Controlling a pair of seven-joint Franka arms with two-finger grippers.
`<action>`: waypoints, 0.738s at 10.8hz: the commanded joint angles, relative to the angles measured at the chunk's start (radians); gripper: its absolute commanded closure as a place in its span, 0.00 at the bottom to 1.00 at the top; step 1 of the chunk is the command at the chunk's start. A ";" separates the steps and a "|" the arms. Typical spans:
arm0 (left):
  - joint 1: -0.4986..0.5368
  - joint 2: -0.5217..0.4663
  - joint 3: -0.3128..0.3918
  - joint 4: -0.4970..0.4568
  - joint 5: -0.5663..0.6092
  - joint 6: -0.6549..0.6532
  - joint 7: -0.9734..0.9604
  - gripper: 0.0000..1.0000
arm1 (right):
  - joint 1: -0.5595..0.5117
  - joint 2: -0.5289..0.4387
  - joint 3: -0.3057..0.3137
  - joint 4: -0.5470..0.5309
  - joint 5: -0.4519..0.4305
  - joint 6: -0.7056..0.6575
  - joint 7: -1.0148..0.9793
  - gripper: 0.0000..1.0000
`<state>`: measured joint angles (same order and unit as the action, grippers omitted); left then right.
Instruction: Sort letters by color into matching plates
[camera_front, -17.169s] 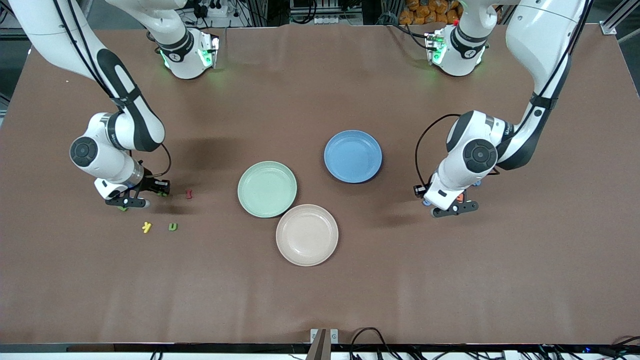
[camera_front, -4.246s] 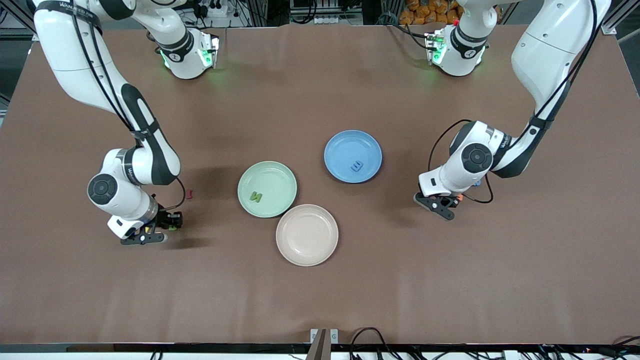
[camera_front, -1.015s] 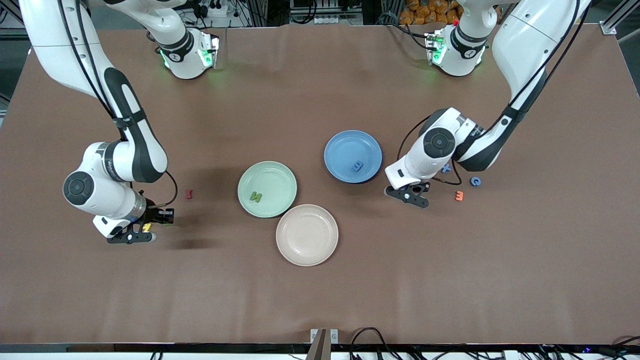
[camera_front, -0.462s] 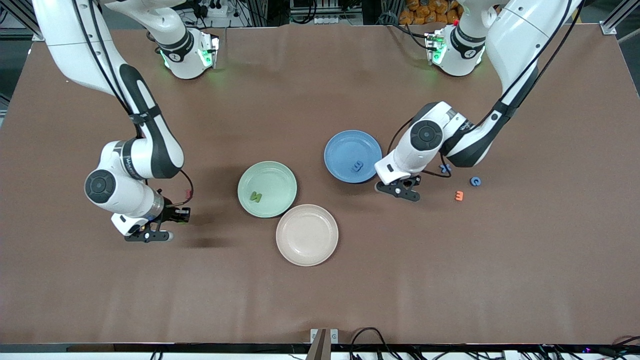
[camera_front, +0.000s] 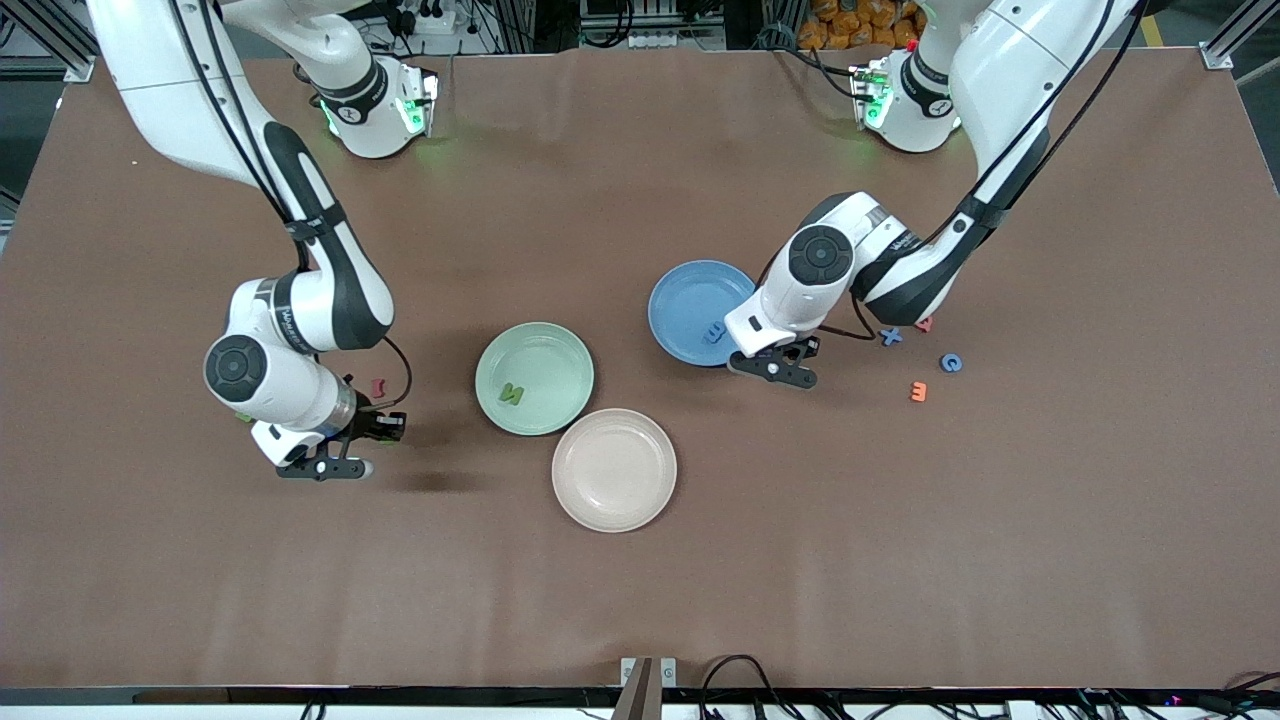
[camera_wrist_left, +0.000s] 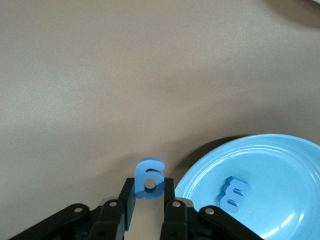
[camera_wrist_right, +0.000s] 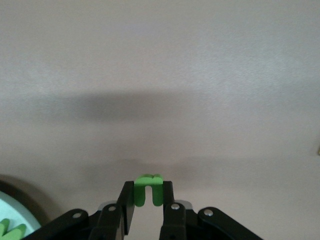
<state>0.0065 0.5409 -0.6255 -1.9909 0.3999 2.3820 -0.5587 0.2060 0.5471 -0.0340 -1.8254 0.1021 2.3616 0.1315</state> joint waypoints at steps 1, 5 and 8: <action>-0.020 0.010 0.001 0.024 0.014 -0.020 -0.052 1.00 | 0.044 -0.023 0.000 -0.011 0.013 -0.015 0.066 0.72; -0.045 0.004 0.000 0.030 0.014 -0.049 -0.102 1.00 | 0.095 -0.024 0.000 -0.011 0.013 -0.015 0.128 0.72; -0.068 0.002 0.000 0.032 0.016 -0.076 -0.145 1.00 | 0.127 -0.023 0.019 -0.011 0.013 -0.016 0.181 0.72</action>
<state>-0.0476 0.5464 -0.6256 -1.9716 0.3999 2.3495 -0.6662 0.3148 0.5470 -0.0269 -1.8254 0.1023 2.3613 0.2683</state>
